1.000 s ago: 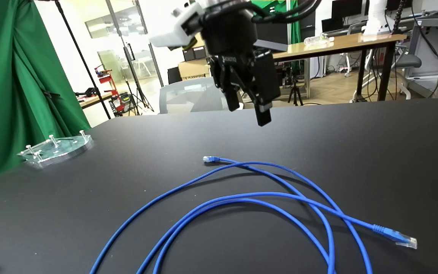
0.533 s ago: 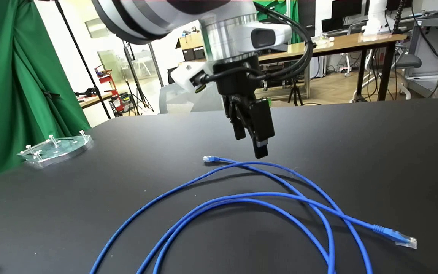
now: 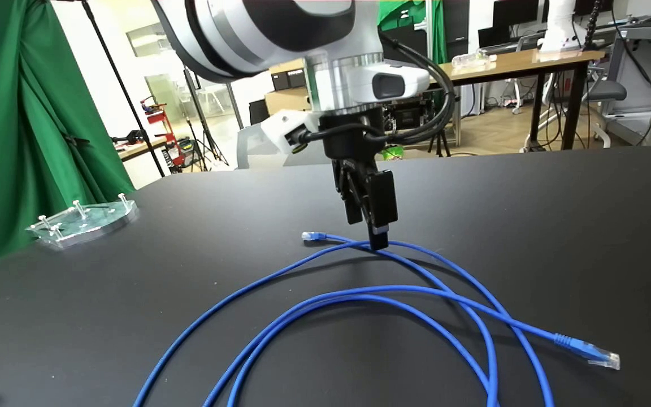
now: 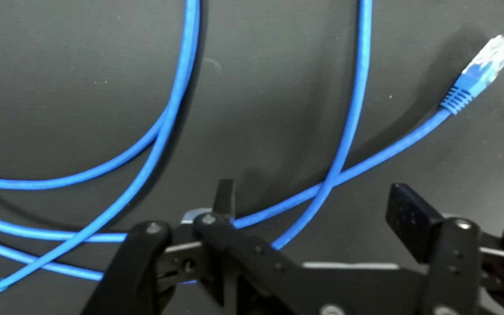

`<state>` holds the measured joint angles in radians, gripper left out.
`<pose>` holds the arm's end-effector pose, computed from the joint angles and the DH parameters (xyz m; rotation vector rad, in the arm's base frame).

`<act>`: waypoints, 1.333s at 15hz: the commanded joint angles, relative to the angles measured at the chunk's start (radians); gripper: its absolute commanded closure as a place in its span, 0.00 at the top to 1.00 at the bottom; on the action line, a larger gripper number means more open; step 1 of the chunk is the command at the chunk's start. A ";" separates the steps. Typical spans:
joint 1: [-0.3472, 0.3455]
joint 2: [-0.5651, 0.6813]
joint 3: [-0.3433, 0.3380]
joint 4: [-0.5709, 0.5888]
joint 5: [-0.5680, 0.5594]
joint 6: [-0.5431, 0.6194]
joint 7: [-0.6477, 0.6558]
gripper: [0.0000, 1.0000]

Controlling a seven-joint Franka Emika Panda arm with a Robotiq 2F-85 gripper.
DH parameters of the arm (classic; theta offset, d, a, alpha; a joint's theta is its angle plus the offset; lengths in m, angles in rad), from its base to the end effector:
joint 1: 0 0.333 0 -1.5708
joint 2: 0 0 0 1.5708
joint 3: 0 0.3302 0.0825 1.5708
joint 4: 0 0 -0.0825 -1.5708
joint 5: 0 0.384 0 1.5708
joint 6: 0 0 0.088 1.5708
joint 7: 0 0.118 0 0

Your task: Move the cable slightly up, then pick one side and move it to the right

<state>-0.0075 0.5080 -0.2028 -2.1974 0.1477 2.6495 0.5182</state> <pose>0.5390 -0.1225 0.1514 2.8355 -1.2619 -0.0540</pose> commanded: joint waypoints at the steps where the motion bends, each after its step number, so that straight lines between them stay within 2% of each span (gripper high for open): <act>1: 0.007 0.039 -0.006 0.045 0.020 -0.029 0.034 0.60; 7: 0.004 0.065 -0.002 0.065 0.045 -0.017 0.030 0.17; 10: 0.017 0.050 -0.014 0.054 0.042 0.014 0.041 0.01; 15: 0.011 0.017 0.003 0.062 0.014 0.057 -0.040 0.02; 20: -0.043 -0.032 0.133 0.116 0.045 0.078 -0.280 0.02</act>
<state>-0.0063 0.5137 -0.1498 -2.1127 0.1770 2.7383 0.3541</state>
